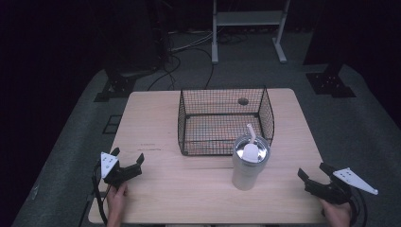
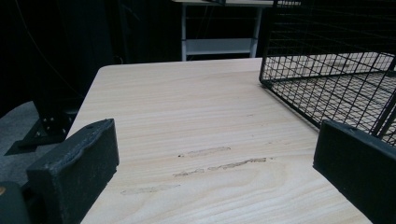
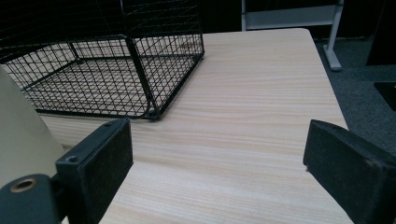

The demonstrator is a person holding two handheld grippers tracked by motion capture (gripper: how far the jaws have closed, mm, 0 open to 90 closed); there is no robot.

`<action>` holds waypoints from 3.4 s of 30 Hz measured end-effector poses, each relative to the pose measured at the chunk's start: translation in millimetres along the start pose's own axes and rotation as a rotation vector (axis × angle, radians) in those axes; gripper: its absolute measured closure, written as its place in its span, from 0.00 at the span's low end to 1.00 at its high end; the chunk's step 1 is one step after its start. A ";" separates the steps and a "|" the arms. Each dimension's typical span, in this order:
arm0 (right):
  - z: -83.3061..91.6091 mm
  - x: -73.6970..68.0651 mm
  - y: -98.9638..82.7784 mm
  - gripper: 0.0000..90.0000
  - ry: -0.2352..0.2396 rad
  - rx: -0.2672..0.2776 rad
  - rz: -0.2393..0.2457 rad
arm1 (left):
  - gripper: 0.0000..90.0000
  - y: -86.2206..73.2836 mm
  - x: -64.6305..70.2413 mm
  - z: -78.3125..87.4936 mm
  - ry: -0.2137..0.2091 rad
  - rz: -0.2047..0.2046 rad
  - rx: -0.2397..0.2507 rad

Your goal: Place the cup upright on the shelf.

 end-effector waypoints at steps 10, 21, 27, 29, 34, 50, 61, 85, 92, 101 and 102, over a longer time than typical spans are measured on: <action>1.8 -8.7 6.2 0.09 0.013 0.003 0.021 | 0.00 0.1 0.3 0.3 -0.002 -0.002 0.004; 10.6 -48.6 20.8 0.09 0.103 0.018 0.064 | 0.00 0.2 0.0 0.8 -0.003 0.002 0.006; 9.7 -79.1 25.3 0.09 0.171 0.005 0.125 | 0.00 0.1 0.0 1.0 -0.002 -0.001 0.005; 8.9 -87.5 25.6 0.09 0.189 0.003 0.143 | 0.00 0.1 0.0 1.0 -0.002 0.000 0.005; 6.0 -108.4 23.2 0.09 0.231 -0.018 0.195 | 0.00 0.2 0.1 1.0 -0.004 0.002 0.007; -11.9 -144.8 23.9 0.08 0.384 -0.057 0.255 | 0.00 0.2 0.3 1.1 -0.005 -0.004 0.005; -28.2 -154.9 27.5 0.06 0.469 -0.078 0.273 | 0.00 0.2 0.5 1.1 -0.005 -0.007 0.006; -57.1 -170.6 41.4 0.03 0.543 -0.041 0.314 | 0.00 0.2 0.8 1.2 -0.006 -0.008 0.006; -61.9 -172.8 41.8 0.03 0.552 -0.025 0.308 | 0.00 0.2 0.9 1.2 -0.007 -0.008 0.006; -66.1 -174.7 42.8 0.06 0.556 0.003 0.300 | 0.00 0.2 0.9 1.2 -0.007 -0.009 0.005; -66.1 -174.7 42.8 0.06 0.556 0.003 0.300 | 0.00 0.2 0.9 1.2 -0.007 -0.009 0.005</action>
Point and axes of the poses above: each handheld gripper's, and its own axes: z roughly backward along the jaws, y roughly out of its top, x roughly to its right, the point moved 7 cm from there along -z, roughly forward along the jaws, and after that the axes turned 4 degrees about z, right-handed, at the moved point
